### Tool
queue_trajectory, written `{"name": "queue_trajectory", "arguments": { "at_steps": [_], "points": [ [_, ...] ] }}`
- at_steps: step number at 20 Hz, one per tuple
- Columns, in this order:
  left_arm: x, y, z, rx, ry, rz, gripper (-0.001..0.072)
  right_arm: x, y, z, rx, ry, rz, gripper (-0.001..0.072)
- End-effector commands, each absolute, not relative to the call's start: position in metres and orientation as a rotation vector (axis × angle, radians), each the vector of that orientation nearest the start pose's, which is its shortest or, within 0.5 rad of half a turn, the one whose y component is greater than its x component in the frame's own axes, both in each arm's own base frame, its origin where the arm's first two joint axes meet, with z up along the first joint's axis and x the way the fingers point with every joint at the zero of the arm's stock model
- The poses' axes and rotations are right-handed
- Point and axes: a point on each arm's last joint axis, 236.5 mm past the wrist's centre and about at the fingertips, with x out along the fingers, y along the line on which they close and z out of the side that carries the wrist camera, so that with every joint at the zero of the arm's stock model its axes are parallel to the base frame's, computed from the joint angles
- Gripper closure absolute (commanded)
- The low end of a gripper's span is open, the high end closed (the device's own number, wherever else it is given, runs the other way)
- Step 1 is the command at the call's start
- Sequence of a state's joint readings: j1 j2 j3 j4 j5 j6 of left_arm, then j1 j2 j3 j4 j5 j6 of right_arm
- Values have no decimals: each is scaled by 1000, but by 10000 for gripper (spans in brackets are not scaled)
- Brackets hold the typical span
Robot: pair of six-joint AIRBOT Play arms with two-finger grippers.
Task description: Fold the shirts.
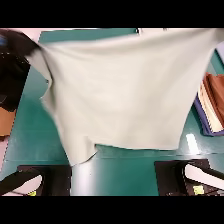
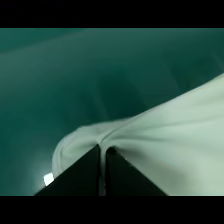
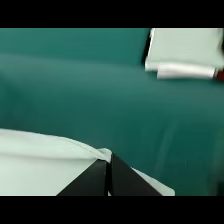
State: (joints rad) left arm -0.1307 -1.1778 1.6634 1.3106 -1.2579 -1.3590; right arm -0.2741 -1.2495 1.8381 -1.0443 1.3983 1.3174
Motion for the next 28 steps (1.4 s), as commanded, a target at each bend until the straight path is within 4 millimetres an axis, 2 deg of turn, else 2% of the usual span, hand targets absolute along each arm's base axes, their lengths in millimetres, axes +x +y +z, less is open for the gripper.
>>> {"name": "queue_trajectory", "arguments": {
  "at_steps": [1, 3, 5, 6, 7, 8, 9, 11, 12, 14, 16, 19, 21, 24, 26, 28],
  "points": [
    [455, -116, 118, 46, 961, -394, 681, 470, 24, 176, 114, 910, 290, 698],
    [479, -118, 79, 70, 983, -398, 681, 496, 40, 138, 124, 946, 313, 697],
    [495, -116, 64, 83, 968, -388, 681, 513, 51, 111, 140, 969, 319, 696],
    [500, -115, 65, 83, 949, -378, 680, 518, 53, 102, 142, 979, 323, 689],
    [504, -113, 67, 91, 931, -368, 675, 522, 56, 96, 141, 995, 330, 540],
    [506, -111, 72, 93, 925, -357, 440, 526, 55, 97, 153, 1002, 326, 364],
    [505, -105, 76, 105, 936, -344, 160, 527, 52, 103, 155, 1001, 326, 336],
    [493, -88, 87, 74, 998, -325, 155, 520, 43, 121, 146, 1007, 328, 336],
    [485, -78, 92, 42, 1023, -316, 156, 510, 37, 125, 143, 1032, 330, 336],
    [461, -57, 96, -35, 1077, -302, 156, 477, 18, 118, 142, 1111, 327, 337],
    [430, -37, 86, -108, 1125, -263, 156, 435, -2, 94, 185, 1204, 300, 337],
    [370, -20, 51, -171, 1217, -206, 156, 355, -29, 39, 334, 1356, 210, 337],
    [333, -22, 29, -199, 1268, -193, 155, 302, -38, 0, 438, 1437, 153, 333],
    [302, -31, 9, -245, 1292, -187, 155, 236, -40, -49, 594, 1535, 87, 323],
    [293, -37, 3, -272, 1305, -199, 155, 210, -37, -70, 662, 1565, 59, 324],
    [293, -42, 2, -294, 1303, -210, 156, 200, -27, -82, 693, 1580, 71, 323]
  ]
}}
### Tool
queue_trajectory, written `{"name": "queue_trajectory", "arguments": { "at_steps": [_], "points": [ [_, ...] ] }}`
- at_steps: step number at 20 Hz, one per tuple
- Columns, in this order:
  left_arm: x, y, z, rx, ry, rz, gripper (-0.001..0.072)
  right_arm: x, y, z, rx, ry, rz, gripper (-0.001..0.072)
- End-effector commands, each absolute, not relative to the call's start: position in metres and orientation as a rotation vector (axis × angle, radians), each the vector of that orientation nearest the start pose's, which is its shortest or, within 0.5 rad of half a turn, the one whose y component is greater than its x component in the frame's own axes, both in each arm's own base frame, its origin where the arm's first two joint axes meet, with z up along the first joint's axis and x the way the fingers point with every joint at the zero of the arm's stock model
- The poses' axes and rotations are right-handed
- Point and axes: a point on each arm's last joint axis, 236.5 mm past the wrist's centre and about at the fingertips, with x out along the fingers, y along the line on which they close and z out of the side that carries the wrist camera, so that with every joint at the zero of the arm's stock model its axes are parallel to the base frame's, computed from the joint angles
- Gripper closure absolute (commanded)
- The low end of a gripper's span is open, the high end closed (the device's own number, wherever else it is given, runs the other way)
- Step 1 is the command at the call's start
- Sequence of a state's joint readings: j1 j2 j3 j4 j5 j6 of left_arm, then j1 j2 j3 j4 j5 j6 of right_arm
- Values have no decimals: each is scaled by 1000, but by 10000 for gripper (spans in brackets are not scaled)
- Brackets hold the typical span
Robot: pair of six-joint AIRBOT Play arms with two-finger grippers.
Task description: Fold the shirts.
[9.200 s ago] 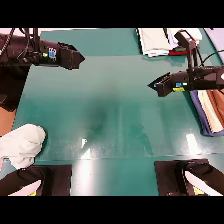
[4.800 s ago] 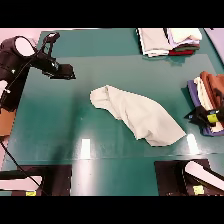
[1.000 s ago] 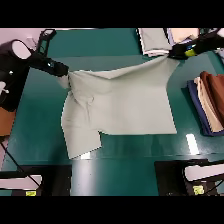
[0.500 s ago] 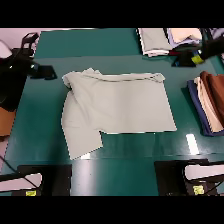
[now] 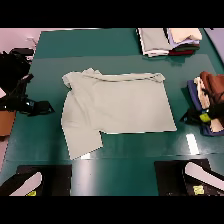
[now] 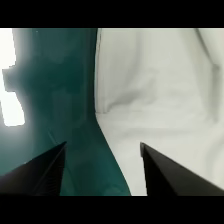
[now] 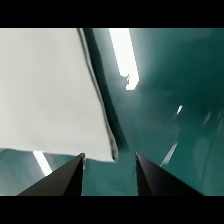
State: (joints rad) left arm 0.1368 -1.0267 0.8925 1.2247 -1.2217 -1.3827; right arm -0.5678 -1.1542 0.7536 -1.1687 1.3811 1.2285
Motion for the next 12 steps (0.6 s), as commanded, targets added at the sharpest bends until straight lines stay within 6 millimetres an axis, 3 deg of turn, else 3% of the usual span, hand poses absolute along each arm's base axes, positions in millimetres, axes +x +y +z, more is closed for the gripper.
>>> {"name": "queue_trajectory", "arguments": {
  "at_steps": [1, 4, 7, 10, 12],
  "points": [
    [294, -42, 3, -296, 1297, -209, 156, 202, -20, -84, 725, 1570, 91, 324],
    [295, -42, 3, -295, 1294, -208, 155, 218, 0, -85, 840, 1530, 151, 327],
    [296, -41, 3, -295, 1293, -207, 155, 222, 16, -91, 808, 1560, 198, 362],
    [298, -39, 3, -288, 1284, -200, 155, 226, 28, -93, 668, 1560, 259, 696],
    [302, -32, 1, -260, 1270, -177, 155, 235, 29, -84, 574, 1518, 265, 697]
  ]
}}
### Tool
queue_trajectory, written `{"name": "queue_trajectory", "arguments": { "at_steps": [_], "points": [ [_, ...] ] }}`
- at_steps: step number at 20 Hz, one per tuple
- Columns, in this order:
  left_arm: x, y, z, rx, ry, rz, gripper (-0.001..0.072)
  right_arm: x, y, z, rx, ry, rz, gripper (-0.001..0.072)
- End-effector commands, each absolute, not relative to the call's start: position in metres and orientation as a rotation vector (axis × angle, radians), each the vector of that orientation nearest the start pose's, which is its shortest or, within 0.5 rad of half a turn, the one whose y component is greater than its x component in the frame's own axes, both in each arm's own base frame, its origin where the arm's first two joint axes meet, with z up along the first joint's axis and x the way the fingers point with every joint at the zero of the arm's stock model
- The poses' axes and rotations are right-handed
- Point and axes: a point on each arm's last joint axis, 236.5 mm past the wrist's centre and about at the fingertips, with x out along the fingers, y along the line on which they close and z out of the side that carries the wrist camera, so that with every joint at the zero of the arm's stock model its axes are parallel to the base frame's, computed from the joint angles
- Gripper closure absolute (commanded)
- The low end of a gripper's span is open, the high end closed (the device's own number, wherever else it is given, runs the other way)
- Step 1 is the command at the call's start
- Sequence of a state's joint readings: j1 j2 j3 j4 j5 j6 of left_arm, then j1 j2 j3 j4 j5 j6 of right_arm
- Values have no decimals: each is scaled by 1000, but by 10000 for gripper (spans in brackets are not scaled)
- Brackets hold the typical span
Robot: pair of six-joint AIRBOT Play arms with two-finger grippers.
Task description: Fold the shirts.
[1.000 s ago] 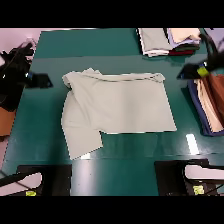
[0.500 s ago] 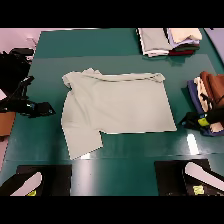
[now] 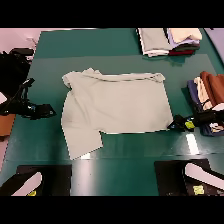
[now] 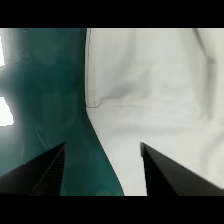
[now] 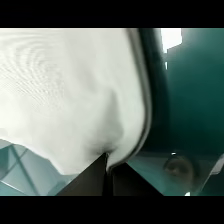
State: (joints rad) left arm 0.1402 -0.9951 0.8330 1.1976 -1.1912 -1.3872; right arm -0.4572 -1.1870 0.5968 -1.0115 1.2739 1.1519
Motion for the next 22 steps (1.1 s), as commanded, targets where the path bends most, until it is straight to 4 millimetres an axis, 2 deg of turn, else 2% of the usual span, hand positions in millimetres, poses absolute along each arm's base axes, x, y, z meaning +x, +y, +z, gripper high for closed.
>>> {"name": "queue_trajectory", "arguments": {
  "at_steps": [1, 4, 6, 9, 11, 14, 18, 19, 20, 21, 22],
  "points": [
    [305, -29, 1, -251, 1255, -166, 155, 240, 27, -77, 530, 1489, 268, 696],
    [306, -30, -13, -266, 1289, -166, 154, 258, 19, -51, 461, 1409, 238, 697],
    [304, -31, -32, -290, 1336, -163, 154, 267, 15, -36, 438, 1368, 233, 697],
    [299, -43, -65, -379, 1414, -169, 154, 271, 14, -28, 430, 1360, 241, 697],
    [297, -55, -79, -446, 1461, -198, 154, 271, 14, -29, 430, 1360, 241, 697],
    [297, -76, -86, -480, 1480, -268, 155, 269, 15, -28, 431, 1367, 246, 697],
    [285, -100, -87, -419, 1522, -345, 157, 269, 16, -28, 432, 1369, 247, 697],
    [281, -103, -85, -427, 1541, -353, 243, 268, 16, -28, 433, 1373, 251, 697],
    [277, -105, -83, -431, 1558, -365, 537, 267, 16, -28, 433, 1374, 252, 697],
    [276, -105, -81, -421, 1558, -376, 670, 269, 16, -26, 432, 1371, 252, 697],
    [280, -105, -74, -414, 1540, -383, 681, 272, 16, -21, 430, 1358, 256, 697]
  ]
}}
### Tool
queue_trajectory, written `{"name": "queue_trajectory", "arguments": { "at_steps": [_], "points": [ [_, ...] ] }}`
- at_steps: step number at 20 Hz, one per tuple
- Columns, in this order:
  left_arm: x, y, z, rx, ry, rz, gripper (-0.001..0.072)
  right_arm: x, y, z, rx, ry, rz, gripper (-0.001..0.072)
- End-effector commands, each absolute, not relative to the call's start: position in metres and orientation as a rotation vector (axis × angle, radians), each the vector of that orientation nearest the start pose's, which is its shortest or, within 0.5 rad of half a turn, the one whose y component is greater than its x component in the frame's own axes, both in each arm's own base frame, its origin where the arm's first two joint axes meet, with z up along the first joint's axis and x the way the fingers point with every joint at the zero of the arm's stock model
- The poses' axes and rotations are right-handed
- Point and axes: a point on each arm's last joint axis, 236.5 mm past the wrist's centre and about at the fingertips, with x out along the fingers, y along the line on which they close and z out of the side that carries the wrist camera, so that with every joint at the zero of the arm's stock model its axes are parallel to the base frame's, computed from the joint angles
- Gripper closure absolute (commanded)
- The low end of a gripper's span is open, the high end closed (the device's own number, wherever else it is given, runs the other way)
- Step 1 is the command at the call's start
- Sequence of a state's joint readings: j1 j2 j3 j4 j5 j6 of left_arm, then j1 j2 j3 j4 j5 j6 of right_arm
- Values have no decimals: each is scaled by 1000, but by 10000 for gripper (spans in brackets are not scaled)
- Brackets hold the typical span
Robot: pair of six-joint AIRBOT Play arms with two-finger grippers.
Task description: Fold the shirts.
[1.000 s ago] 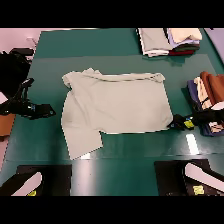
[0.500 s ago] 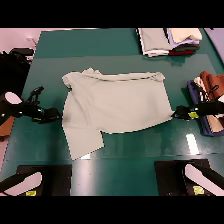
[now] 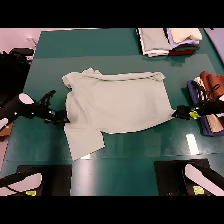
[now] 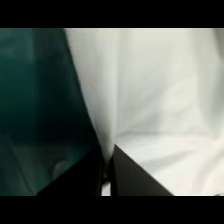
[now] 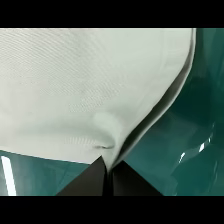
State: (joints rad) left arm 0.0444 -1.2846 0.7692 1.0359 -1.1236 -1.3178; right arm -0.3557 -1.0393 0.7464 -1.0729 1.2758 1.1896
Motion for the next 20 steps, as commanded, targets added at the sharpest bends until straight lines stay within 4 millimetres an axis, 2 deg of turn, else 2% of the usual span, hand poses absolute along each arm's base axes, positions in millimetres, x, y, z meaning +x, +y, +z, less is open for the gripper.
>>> {"name": "queue_trajectory", "arguments": {
  "at_steps": [1, 2, 4, 5, 7, 9, 11, 13, 15, 17, 18, 20],
  "points": [
    [288, -105, -61, -402, 1501, -390, 682, 279, 15, -12, 420, 1338, 260, 697],
    [301, -104, -40, -380, 1428, -396, 683, 284, 13, 0, 404, 1320, 269, 697],
    [332, -99, 30, -330, 1220, -390, 683, 302, 8, 40, 353, 1253, 287, 697],
    [344, -95, 76, -296, 1094, -383, 682, 313, 5, 68, 321, 1193, 286, 697],
    [352, -84, 191, -203, 802, -358, 682, 332, -3, 135, 242, 1021, 260, 697],
    [331, -74, 312, -120, 500, -325, 682, 340, -7, 220, 157, 793, 217, 697],
    [280, -72, 428, -58, 193, -316, 682, 326, -6, 306, 68, 578, 180, 697],
    [222, -73, 509, -35, -48, -312, 682, 302, -6, 372, 23, 417, 129, 697],
    [170, -74, 560, -34, -206, -316, 682, 276, -7, 418, -11, 302, 74, 698],
    [137, -75, 588, -27, -299, -318, 683, 255, -6, 446, -26, 240, 33, 699],
    [128, -73, 596, -30, -327, -311, 683, 246, -5, 453, -34, 229, 20, 699],
    [138, -62, 590, -52, -299, -264, 683, 241, -2, 463, -52, 228, 21, 699]
  ]
}}
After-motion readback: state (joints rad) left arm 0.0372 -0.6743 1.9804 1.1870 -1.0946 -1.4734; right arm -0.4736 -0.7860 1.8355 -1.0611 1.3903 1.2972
